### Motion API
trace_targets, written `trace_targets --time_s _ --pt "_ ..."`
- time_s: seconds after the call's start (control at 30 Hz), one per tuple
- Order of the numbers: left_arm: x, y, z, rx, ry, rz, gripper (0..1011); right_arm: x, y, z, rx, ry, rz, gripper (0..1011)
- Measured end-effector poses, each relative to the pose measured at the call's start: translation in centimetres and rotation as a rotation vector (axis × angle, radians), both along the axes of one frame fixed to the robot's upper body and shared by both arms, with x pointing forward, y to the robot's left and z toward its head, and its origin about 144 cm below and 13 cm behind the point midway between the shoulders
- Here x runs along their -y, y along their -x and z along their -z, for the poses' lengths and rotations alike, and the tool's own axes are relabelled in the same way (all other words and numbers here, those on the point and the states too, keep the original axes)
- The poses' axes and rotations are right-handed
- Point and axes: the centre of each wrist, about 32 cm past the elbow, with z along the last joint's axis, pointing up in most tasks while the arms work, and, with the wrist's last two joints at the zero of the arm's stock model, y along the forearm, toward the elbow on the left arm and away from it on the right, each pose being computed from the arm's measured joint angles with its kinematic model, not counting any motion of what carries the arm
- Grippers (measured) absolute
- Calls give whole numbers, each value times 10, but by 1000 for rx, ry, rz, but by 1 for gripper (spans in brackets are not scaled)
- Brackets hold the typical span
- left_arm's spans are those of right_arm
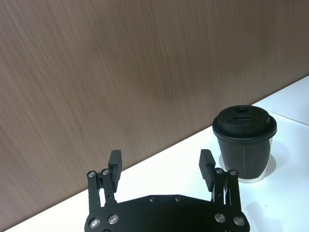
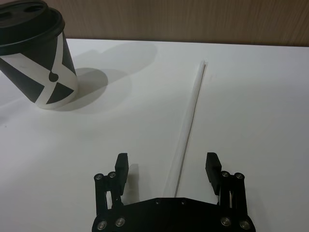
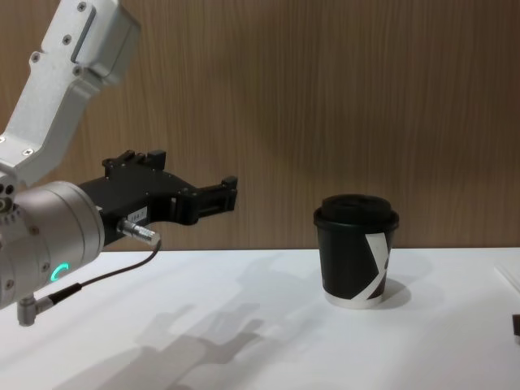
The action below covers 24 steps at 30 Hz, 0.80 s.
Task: Pick up the straw with one hand, pass it to the other hand, and insert it into the cup.
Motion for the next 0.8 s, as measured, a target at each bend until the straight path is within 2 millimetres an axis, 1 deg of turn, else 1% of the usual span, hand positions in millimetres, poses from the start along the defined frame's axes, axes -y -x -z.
trace_targets --time_s 0.67,0.8 --pt "0 0 0 0 0 0 1003 1 0 4 -31 32 -6 1001" --pt "0 0 0 0 0 0 1003 1 0 4 -36 30 -1 947"
